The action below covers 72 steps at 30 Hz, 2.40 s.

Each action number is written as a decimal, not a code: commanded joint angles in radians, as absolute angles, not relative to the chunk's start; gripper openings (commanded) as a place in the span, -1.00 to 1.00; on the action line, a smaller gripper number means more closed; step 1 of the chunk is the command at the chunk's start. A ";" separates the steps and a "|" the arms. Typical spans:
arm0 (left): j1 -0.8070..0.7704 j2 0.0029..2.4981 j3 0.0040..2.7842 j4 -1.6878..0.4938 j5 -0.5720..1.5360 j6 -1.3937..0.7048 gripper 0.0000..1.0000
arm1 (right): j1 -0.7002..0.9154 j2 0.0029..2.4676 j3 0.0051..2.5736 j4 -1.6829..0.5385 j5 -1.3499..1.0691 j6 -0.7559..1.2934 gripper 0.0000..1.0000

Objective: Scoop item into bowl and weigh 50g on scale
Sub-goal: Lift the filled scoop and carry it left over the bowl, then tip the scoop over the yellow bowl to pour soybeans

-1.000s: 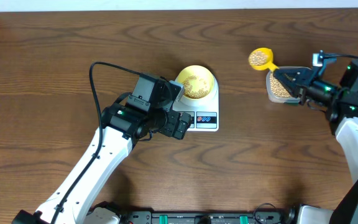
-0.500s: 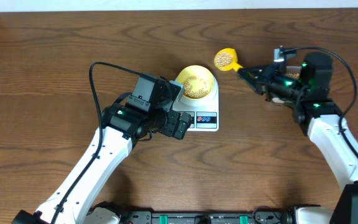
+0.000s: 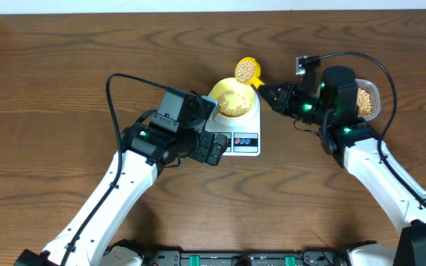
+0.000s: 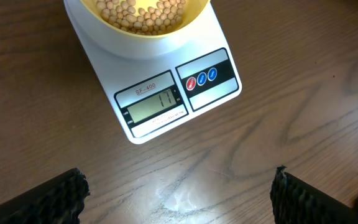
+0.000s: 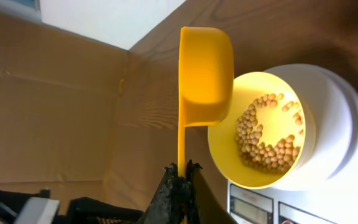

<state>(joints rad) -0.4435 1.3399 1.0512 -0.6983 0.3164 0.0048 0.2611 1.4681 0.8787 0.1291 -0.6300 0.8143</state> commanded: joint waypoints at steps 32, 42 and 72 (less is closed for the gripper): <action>-0.445 1.343 1.049 -0.698 0.328 0.022 0.92 | 0.436 1.478 0.880 0.056 -0.323 0.237 -0.98; -0.445 1.343 1.049 -0.698 0.328 0.022 0.92 | 0.439 1.478 0.880 0.052 -0.320 0.230 -0.98; -0.445 1.343 1.049 -0.698 0.328 0.022 0.92 | 0.432 1.478 0.880 0.034 -0.317 0.180 -0.97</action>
